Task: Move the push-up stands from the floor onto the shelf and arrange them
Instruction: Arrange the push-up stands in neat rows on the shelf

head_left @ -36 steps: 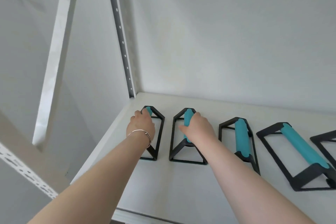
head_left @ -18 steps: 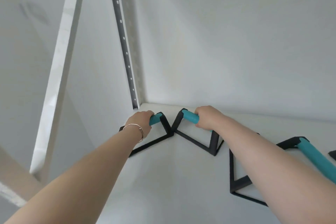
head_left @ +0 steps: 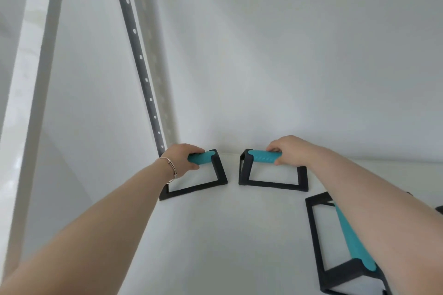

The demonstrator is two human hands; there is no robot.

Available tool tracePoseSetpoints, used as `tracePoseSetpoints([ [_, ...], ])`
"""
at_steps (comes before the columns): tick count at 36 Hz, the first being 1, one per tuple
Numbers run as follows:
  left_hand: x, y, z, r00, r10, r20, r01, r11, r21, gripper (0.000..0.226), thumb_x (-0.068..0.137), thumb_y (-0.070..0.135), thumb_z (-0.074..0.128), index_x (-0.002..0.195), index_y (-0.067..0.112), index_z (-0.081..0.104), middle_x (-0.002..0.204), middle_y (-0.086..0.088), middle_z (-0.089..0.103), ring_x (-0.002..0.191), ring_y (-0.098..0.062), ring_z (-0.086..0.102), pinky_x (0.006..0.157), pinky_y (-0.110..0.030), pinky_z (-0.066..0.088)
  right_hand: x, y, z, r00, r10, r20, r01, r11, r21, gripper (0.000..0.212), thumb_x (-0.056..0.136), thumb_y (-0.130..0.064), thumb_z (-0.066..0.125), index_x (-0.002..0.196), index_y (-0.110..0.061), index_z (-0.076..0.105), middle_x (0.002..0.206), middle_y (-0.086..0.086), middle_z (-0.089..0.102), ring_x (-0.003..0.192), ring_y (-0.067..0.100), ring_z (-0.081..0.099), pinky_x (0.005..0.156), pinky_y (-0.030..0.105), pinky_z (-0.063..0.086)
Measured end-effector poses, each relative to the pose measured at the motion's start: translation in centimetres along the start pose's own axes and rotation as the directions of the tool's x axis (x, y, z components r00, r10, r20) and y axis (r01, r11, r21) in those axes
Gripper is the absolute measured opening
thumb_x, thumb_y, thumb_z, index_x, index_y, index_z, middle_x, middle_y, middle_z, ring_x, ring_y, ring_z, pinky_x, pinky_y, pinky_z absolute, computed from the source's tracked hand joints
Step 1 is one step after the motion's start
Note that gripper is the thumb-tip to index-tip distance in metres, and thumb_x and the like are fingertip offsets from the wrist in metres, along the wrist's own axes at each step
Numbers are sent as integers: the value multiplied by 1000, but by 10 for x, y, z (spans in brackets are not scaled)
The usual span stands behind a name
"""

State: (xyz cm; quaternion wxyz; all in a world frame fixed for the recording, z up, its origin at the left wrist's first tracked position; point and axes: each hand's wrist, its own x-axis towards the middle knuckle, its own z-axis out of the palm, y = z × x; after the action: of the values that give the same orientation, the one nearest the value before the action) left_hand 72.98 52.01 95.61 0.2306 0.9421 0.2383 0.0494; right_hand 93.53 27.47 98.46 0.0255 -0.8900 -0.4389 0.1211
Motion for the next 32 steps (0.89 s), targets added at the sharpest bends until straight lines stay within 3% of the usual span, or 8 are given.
tracePoseSetpoints([
  [11,21,16,-1,995,92,27,-93,994,58,46,85,13,68,127,31,61,122,5,63,111,-16,55,96,-22,39,10,10,1,1000,24,-14,-23,999,30,46,85,-18,66,130,-23,57,127,1,61,115,19,54,100,33,44],
  [25,47,14,13,993,98,59,-95,994,-46,46,81,9,72,121,31,65,117,6,64,98,-10,54,90,-18,40,11,20,4,1000,-6,-14,7,998,56,44,88,-19,65,130,-27,57,126,-1,62,112,17,54,98,32,44],
  [32,59,12,16,990,123,67,-119,991,-59,47,80,10,72,121,32,65,116,7,64,101,-11,55,90,-18,40,14,26,1,1000,-15,12,14,996,86,46,88,-18,64,133,-28,56,129,-3,60,114,15,53,101,31,42],
])
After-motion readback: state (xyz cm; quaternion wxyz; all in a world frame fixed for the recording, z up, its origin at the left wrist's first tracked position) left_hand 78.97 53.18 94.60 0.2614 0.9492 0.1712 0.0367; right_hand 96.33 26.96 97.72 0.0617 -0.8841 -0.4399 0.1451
